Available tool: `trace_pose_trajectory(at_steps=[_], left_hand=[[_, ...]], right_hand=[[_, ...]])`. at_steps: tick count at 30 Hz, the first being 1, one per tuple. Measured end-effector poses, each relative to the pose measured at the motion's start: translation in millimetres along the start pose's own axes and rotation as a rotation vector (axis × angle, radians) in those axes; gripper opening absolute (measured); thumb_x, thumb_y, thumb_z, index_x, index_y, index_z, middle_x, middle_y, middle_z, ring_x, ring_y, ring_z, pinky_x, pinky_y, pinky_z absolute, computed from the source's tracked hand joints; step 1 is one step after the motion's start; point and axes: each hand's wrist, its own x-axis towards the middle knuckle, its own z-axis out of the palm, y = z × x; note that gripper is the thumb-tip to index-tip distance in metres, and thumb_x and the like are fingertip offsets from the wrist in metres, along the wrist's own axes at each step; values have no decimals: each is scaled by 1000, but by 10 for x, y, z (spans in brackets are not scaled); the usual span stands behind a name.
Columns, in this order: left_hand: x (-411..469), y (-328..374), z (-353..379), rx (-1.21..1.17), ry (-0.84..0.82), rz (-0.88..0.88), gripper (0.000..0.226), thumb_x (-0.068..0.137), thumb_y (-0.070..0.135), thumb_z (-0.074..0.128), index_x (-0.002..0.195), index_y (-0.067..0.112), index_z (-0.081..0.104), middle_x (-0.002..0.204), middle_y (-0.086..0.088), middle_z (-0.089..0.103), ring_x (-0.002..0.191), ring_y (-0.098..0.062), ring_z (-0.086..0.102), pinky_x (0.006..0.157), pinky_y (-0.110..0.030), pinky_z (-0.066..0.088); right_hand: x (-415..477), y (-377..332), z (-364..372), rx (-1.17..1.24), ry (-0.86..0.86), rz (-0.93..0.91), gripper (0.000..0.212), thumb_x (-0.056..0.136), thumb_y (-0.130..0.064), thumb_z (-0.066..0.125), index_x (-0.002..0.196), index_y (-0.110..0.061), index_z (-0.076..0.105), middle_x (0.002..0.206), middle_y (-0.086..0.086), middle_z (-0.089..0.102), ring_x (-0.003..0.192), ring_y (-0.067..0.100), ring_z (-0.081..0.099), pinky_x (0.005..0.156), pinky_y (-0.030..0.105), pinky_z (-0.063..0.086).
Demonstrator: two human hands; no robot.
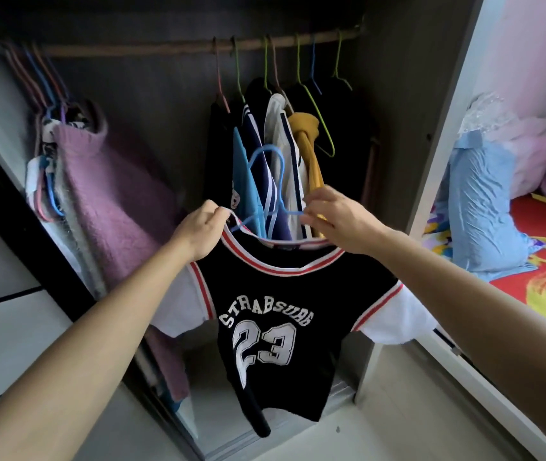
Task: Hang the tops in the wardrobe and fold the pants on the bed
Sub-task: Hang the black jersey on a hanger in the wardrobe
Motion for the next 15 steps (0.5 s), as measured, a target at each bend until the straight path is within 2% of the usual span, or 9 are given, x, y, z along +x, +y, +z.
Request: trace_pose_trajectory(at_steps=[2, 4, 7, 9, 12, 14, 15], left_hand=[[15, -23, -40, -14, -26, 37, 54, 88, 71, 41, 101, 21, 55, 99, 7, 60, 97, -16, 56, 85, -37, 41], [35, -39, -116, -62, -61, 96, 52, 85, 71, 54, 111, 26, 59, 103, 12, 62, 96, -6, 58, 86, -30, 43], [67, -66, -187, -133, -107, 249, 29, 86, 55, 65, 97, 29, 72, 80, 10, 69, 74, 2, 59, 74, -23, 46], [96, -87, -208, -206, -25, 310, 15, 89, 48, 65, 93, 37, 75, 85, 9, 73, 77, 2, 63, 77, -22, 49], [173, -79, -241, -264, 121, 310, 6, 90, 40, 68, 89, 43, 74, 90, 6, 74, 80, -2, 63, 78, -23, 50], [222, -93, -268, -248, 108, 286, 7, 90, 37, 70, 89, 43, 73, 89, 6, 73, 79, -1, 63, 77, -21, 49], [245, -105, -283, -219, 56, 281, 7, 90, 38, 70, 91, 44, 73, 88, 10, 72, 79, 3, 63, 74, -14, 49]], right_hand=[[56, -40, -68, 69, 153, 10, 31, 102, -35, 53, 110, -10, 70, 118, 5, 55, 107, 18, 56, 92, 39, 52], [114, -60, -123, 82, 179, 18, 30, 103, -38, 51, 108, -14, 68, 110, 1, 54, 96, 16, 55, 84, 40, 53], [180, -82, -183, 105, 194, 63, 29, 103, -42, 49, 104, -19, 66, 101, -2, 55, 83, 15, 55, 74, 41, 53], [220, -78, -234, 189, 154, 99, 25, 104, -43, 46, 100, -22, 61, 91, 0, 60, 74, 18, 59, 69, 45, 54], [276, -13, -339, 204, -43, 90, 19, 105, -44, 42, 96, -34, 54, 80, 4, 65, 66, 23, 62, 64, 48, 55], [309, 66, -406, 128, -65, 56, 23, 105, -45, 41, 85, -43, 52, 76, -2, 66, 65, 15, 63, 66, 43, 57], [323, 104, -417, 105, -31, 57, 25, 104, -46, 42, 81, -44, 52, 73, -4, 65, 62, 11, 62, 65, 40, 57]])
